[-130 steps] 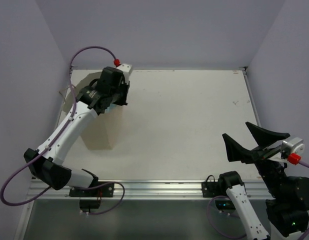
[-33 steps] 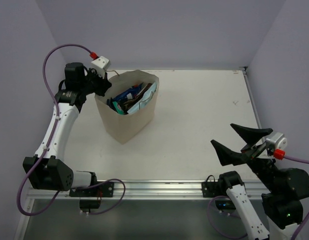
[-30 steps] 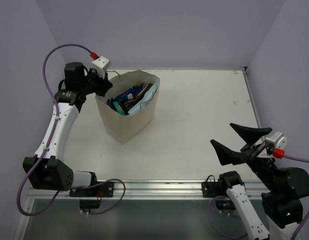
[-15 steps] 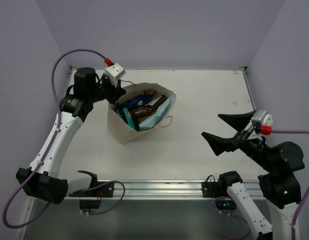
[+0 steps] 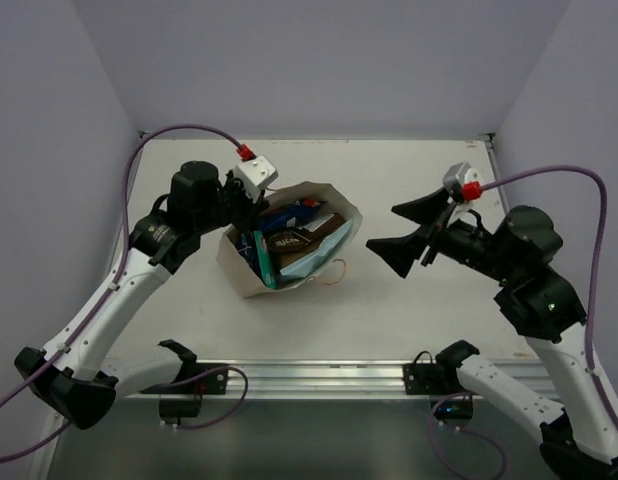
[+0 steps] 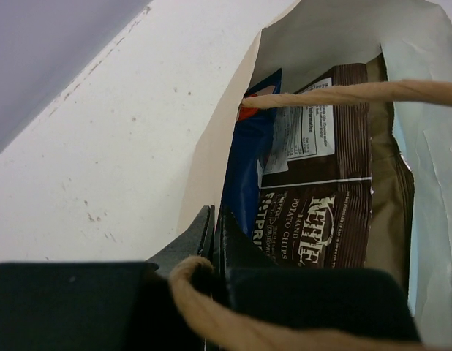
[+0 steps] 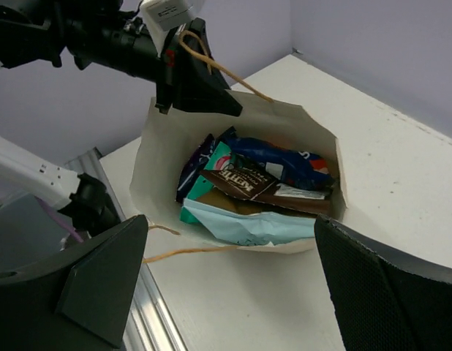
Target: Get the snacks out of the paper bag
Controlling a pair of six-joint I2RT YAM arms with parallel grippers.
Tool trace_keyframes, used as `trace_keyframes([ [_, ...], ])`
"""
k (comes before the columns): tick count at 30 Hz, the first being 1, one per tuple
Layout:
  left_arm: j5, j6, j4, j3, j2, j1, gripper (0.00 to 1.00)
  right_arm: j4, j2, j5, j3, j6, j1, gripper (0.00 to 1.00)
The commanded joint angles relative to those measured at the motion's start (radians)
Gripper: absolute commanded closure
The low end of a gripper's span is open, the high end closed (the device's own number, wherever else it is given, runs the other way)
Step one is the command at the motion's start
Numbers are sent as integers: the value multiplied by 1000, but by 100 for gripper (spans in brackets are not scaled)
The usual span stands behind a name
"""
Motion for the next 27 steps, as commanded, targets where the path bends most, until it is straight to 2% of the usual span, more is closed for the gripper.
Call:
trace_keyframes([
  [1, -101, -25, 22, 0, -6, -51, 100, -34, 113, 166, 93, -67, 161, 1],
  [3, -143, -17, 27, 12, -1, -53, 100, -59, 179, 259, 135, -123, 274, 1],
  [5, -183, -5, 41, 40, 5, -51, 100, -79, 282, 273, 168, -159, 319, 1],
  [8, -233, 26, 58, 86, 31, -51, 100, -83, 403, 270, 238, -168, 328, 1],
  [11, -296, 72, 73, 132, 69, -50, 100, -59, 481, 279, 275, -245, 342, 1],
  [15, -310, 133, 103, 194, 132, -27, 100, -17, 569, 289, 320, -316, 344, 1],
  [21, -200, 171, 116, 319, 215, 58, 100, 9, 684, 316, 383, -397, 344, 4],
  [27, -63, 205, 82, 267, 137, 46, 100, 32, 687, 266, 354, -405, 342, 9],
])
